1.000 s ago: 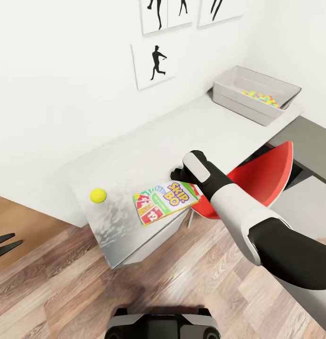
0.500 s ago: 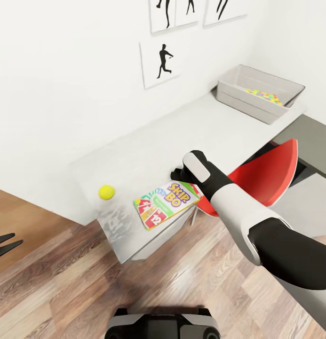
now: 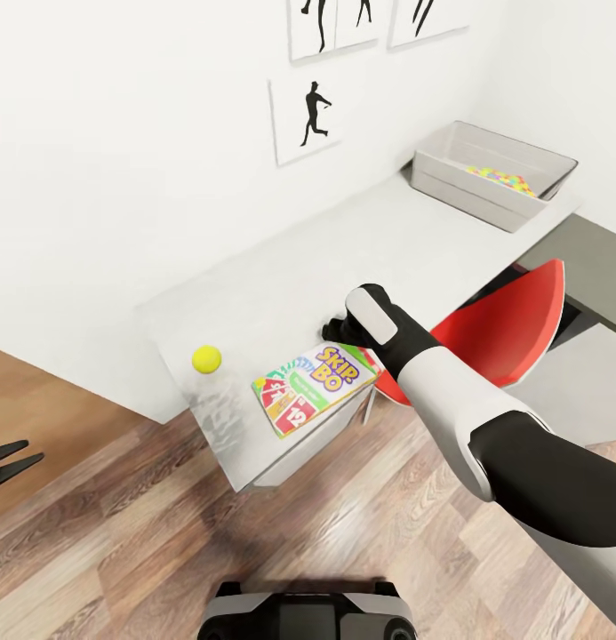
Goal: Put all the toys in the child's room - the three board games (two on the bed and one on the table), the two jigsaw puzzles on the table, and the tennis ball on the table - inside the toy box on the table in the child's room.
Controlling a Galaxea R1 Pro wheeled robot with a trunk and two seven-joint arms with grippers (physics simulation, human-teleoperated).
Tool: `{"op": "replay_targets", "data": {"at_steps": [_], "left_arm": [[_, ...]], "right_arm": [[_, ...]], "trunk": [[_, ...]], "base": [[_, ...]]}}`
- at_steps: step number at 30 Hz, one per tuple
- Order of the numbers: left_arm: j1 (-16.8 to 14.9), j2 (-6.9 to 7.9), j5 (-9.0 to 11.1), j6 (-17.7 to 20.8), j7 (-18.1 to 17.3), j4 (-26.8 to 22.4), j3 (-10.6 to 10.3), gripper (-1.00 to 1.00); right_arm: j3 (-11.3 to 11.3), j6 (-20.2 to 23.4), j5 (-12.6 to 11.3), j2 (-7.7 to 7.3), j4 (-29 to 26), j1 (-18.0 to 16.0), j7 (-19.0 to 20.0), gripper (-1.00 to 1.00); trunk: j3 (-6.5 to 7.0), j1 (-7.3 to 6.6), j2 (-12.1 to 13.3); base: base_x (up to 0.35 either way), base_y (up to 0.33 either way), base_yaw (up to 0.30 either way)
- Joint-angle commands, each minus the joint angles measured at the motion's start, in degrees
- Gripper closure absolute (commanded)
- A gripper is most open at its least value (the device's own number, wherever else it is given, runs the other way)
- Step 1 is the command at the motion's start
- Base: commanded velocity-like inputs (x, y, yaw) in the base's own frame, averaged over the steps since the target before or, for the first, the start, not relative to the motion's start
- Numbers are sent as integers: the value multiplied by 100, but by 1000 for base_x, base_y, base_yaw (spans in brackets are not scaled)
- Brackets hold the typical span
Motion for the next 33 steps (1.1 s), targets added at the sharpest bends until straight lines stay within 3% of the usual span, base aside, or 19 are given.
{"op": "replay_targets", "data": {"at_steps": [1,8,33], "left_arm": [[-2,1,-7,61,-24,2,-1,-100],[-2,0,-6,61,-24,0,-1,-100],[-3,-8,-3,61,-24,1,-1,-100]], "right_arm": [[-8,14,-45,0,-2,-6,-52,-100],[-211,41,-45,0,-2,-6,-54,-100],[-532,353,-45,0,-2,-118,-60,-100]], "trunk": [[-8,3,-9],[-8,3,-9],[-8,3,-9]], "base": [[-3,1,0],[-1,25,0],[0,3,0]]}}
